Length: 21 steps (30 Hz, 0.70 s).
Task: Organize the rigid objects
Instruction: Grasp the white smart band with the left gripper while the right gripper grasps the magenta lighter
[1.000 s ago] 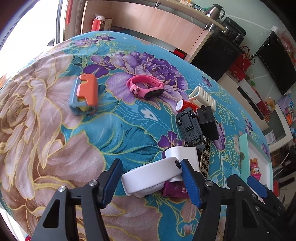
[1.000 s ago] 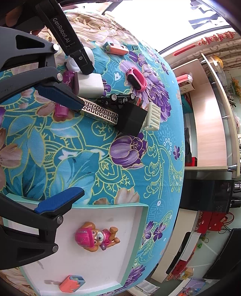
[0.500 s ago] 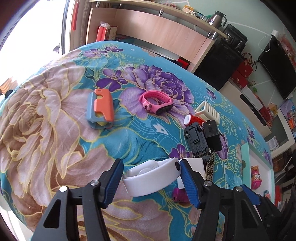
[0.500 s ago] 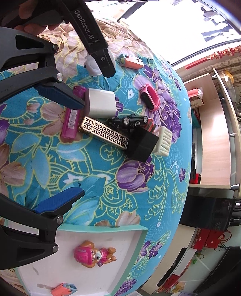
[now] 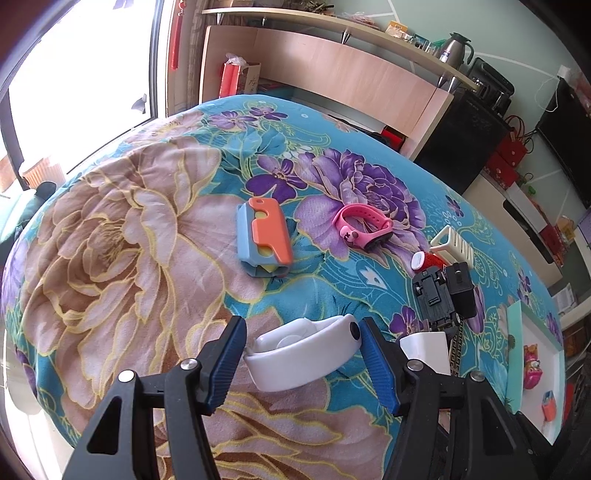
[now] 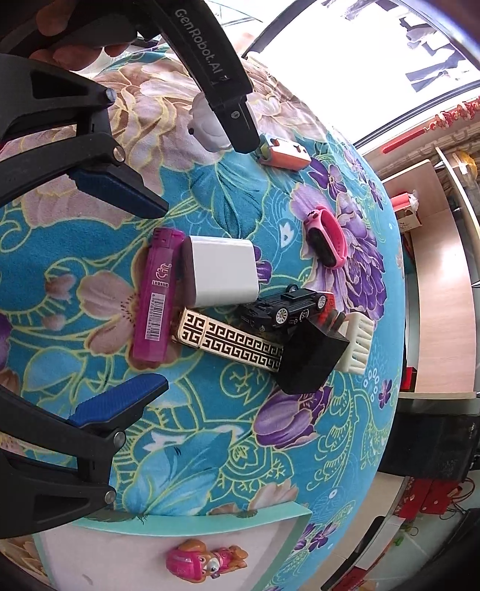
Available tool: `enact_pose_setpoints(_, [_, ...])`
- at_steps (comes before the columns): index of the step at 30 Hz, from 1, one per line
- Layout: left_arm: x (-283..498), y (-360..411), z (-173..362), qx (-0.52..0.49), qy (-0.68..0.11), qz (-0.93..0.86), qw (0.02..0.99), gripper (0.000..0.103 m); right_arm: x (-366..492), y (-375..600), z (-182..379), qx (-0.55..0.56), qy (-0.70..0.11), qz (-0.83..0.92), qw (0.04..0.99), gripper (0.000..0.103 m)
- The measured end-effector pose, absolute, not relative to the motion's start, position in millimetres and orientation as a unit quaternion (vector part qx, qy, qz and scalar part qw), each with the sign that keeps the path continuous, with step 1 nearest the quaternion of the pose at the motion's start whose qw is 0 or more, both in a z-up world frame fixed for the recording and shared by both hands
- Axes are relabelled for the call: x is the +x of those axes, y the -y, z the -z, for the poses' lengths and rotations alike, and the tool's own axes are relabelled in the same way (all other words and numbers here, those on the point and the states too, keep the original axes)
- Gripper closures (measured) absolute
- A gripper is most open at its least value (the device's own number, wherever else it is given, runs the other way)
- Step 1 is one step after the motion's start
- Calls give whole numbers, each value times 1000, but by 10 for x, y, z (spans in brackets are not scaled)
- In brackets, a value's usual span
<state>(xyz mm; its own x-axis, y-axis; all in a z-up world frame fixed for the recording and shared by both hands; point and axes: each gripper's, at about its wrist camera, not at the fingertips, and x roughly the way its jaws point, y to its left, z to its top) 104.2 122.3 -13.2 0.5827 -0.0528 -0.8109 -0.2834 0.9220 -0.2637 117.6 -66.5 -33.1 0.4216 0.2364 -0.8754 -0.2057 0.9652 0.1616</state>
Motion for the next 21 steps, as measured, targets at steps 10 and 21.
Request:
enact_pose_setpoints(10, [1041, -1263, 160, -194, -454, -66, 867, 37, 1206, 540, 446, 10, -525, -109, 844, 17])
enact_pose_setpoints(21, [1042, -1258, 154, -193, -452, -65, 868, 37, 1196, 527, 457, 0, -522, -100, 847, 21])
